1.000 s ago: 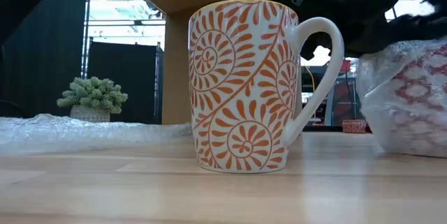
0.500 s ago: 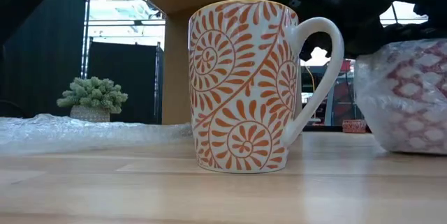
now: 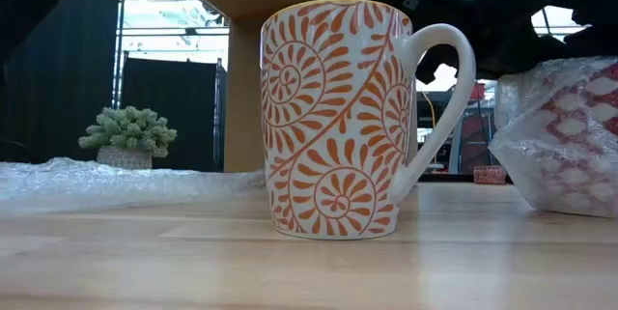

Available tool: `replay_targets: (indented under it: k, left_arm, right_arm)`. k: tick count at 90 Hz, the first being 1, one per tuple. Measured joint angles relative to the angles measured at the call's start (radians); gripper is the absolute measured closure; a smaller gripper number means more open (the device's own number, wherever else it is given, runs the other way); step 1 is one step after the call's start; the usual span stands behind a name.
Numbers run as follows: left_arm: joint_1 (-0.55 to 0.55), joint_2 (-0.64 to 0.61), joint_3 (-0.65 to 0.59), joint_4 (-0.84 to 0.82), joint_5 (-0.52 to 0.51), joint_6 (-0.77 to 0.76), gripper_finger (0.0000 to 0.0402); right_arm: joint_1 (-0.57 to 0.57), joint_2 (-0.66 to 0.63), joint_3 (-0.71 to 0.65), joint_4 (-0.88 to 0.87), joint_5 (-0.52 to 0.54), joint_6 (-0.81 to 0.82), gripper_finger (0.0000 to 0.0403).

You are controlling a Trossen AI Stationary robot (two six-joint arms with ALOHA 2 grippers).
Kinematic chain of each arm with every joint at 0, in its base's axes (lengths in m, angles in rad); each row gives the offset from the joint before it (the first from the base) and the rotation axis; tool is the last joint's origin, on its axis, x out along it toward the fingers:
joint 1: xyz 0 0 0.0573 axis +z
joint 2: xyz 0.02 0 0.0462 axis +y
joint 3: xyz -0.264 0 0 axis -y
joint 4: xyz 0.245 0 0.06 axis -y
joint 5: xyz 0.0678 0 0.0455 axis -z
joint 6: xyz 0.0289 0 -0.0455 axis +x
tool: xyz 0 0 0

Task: Wrap mug
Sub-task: Wrap the red mug with bubble wrap

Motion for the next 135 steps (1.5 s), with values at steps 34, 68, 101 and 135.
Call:
replay_targets:
  k: [34,68,101,135]
  left_arm:
    - [0.001,0.0,0.0,-0.014,-0.02,0.0,0.0401]
    - [0.001,0.0,-0.001,-0.003,-0.002,0.0,0.0402]
    - [0.001,0.0,-0.001,-0.003,-0.005,-0.001,0.0402]
    - [0.0,0.0,0.0,-0.005,-0.008,-0.001,0.0402]
  right_arm:
    - [-0.001,0.004,-0.003,0.025,0.006,0.09,0.0225]
    - [-0.005,0.01,0.19,-0.269,-0.016,0.015,0.0169]
    - [0.009,0.002,0.323,-0.476,-0.004,0.086,0.0174]
    - [0.069,-0.014,0.225,-0.3,0.001,0.168,0.0174]
